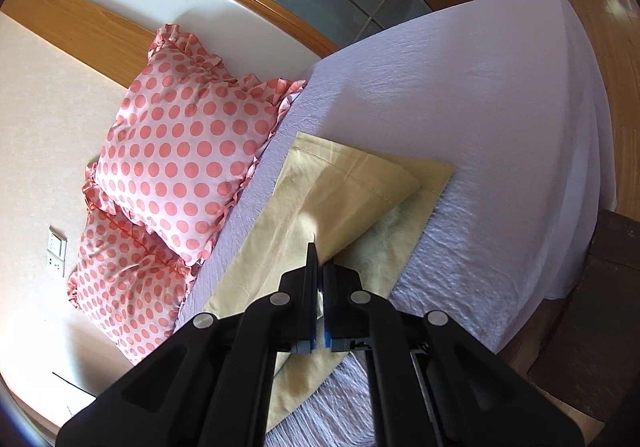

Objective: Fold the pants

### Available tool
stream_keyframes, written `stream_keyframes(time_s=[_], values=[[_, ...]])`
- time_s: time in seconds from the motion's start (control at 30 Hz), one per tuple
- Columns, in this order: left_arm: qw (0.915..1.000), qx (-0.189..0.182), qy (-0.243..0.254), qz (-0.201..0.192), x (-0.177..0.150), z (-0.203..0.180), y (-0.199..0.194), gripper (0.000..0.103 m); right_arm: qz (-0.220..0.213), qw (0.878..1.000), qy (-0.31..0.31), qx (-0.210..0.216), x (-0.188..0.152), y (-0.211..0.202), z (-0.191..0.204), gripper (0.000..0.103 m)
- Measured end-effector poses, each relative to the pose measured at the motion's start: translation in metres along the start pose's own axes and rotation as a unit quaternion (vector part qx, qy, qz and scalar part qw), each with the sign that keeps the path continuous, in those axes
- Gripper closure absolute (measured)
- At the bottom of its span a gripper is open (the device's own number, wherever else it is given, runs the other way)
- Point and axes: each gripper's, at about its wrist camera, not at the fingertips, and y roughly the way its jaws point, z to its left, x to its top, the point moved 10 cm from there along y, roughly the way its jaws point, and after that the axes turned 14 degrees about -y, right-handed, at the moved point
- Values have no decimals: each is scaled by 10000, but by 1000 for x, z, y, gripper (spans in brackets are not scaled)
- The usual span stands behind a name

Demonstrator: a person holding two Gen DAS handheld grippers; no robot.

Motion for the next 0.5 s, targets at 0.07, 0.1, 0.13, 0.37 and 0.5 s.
stream_keyframes(time_s=[0.07, 0.1, 0.13, 0.37, 0.5], values=[[10000, -12, 42, 33, -2, 1, -1, 100, -13, 10000, -29, -21, 0, -2, 0, 101], [10000, -35, 48, 44, -2, 1, -1, 100, -15, 10000, -43, -27, 0, -3, 0, 101], [10000, -49, 53, 56, -2, 2, -1, 101, 2, 10000, -67, -59, -1, -4, -1, 101], [9998, -89, 149, 111, -9, 7, -7, 101, -31, 9990, -264, -362, -4, -18, -3, 101], [9993, -32, 348, 120, -13, 8, -4, 97, -75, 9941, -552, -931, -2, -28, -6, 70]])
